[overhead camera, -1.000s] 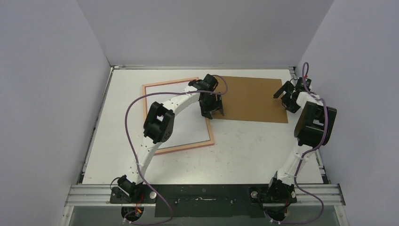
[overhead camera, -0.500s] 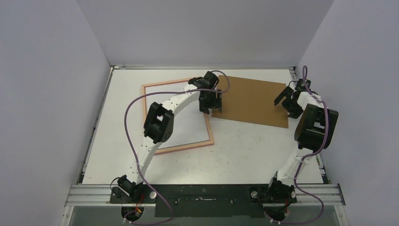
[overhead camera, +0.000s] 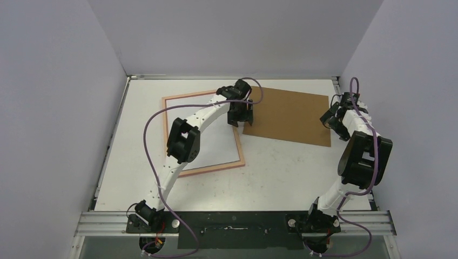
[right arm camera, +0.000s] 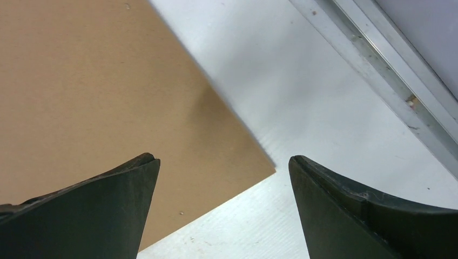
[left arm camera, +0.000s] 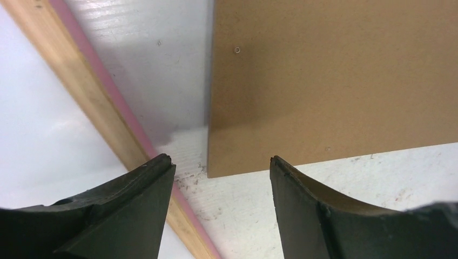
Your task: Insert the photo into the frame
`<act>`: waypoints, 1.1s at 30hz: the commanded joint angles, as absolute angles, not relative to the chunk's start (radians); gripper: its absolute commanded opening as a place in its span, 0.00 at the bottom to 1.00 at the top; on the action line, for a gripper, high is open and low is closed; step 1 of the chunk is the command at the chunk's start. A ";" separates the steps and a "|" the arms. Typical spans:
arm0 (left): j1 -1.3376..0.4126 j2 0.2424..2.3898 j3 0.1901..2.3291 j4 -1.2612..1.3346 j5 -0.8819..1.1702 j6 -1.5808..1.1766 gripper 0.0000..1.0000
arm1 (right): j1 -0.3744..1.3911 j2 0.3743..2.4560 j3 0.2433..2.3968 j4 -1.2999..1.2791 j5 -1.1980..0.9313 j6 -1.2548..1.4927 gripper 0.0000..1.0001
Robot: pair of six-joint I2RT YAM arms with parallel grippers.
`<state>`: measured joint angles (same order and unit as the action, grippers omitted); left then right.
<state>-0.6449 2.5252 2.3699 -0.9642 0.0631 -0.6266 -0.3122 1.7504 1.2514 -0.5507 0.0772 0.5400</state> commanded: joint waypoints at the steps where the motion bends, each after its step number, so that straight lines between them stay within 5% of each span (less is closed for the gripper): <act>1: -0.639 2.566 2.411 -0.983 0.069 -0.648 0.64 | -0.305 1.714 1.211 -0.559 0.143 0.542 0.95; 14: -0.620 2.613 2.438 -1.054 0.082 -0.656 0.64 | -0.376 1.806 1.193 -0.505 -0.064 0.461 0.96; 33: -0.587 2.662 2.470 -0.875 0.489 -0.725 0.60 | -0.373 1.896 1.117 -0.315 -0.515 0.565 0.94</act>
